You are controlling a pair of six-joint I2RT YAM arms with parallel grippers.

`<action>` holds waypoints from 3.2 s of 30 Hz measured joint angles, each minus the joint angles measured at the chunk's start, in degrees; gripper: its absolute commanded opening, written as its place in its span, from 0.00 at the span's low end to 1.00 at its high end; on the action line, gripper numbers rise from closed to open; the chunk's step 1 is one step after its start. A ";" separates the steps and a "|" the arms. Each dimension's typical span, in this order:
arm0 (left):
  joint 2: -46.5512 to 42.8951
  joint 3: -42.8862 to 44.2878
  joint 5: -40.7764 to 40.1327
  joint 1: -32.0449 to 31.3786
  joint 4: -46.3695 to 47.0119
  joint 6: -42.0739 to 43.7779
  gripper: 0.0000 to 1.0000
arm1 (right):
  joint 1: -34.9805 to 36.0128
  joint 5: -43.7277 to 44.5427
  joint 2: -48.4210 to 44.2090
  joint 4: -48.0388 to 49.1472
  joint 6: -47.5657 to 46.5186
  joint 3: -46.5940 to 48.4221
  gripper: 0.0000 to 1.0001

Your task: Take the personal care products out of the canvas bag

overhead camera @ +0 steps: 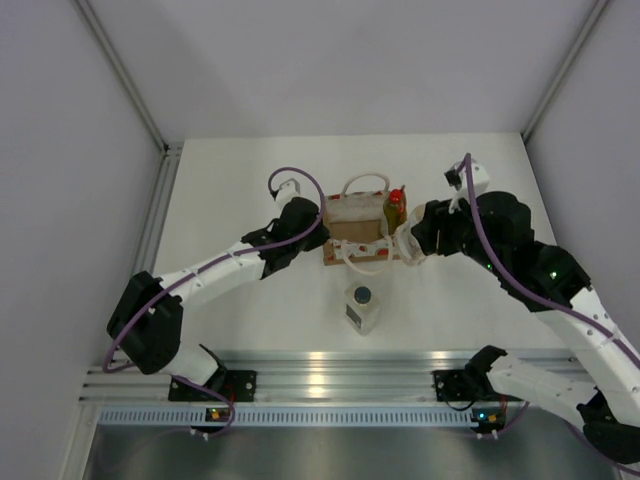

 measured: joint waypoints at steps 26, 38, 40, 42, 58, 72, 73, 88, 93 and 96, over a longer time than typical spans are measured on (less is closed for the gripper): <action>-0.04 0.00 0.22 0.00 -0.09 0.00 0.00 | 1.53 -0.48 -7.65 6.86 4.46 -34.73 0.00; -0.04 0.00 0.24 0.00 -0.09 0.02 0.00 | 9.11 7.17 -3.61 14.71 6.67 -36.17 0.10; -0.04 0.00 0.22 0.00 -0.09 0.02 0.00 | 9.79 8.02 -2.32 15.19 7.32 -36.17 0.19; -0.04 0.00 0.22 0.00 -0.09 0.02 0.00 | 9.94 8.68 -1.68 15.30 7.85 -36.24 0.34; -0.04 0.00 0.22 0.00 -0.09 0.02 0.00 | 10.05 10.21 -3.50 16.90 8.96 -33.33 0.78; -0.04 0.00 0.39 0.00 -0.11 0.00 0.00 | -0.57 10.86 16.17 16.09 5.14 -7.91 0.63; -0.04 0.00 0.39 0.00 -0.09 0.00 0.00 | -1.44 10.40 18.34 16.15 4.79 -6.69 0.61; -0.04 0.00 0.39 0.02 -0.09 0.02 0.00 | -5.57 8.72 34.67 15.80 2.25 2.23 0.52; -0.04 0.00 0.39 0.02 -0.11 0.04 0.00 | -6.01 8.52 37.44 15.67 2.12 2.23 0.51; -0.04 0.00 0.39 0.02 -0.11 0.02 0.00 | -6.34 8.41 38.64 15.61 1.84 2.51 0.51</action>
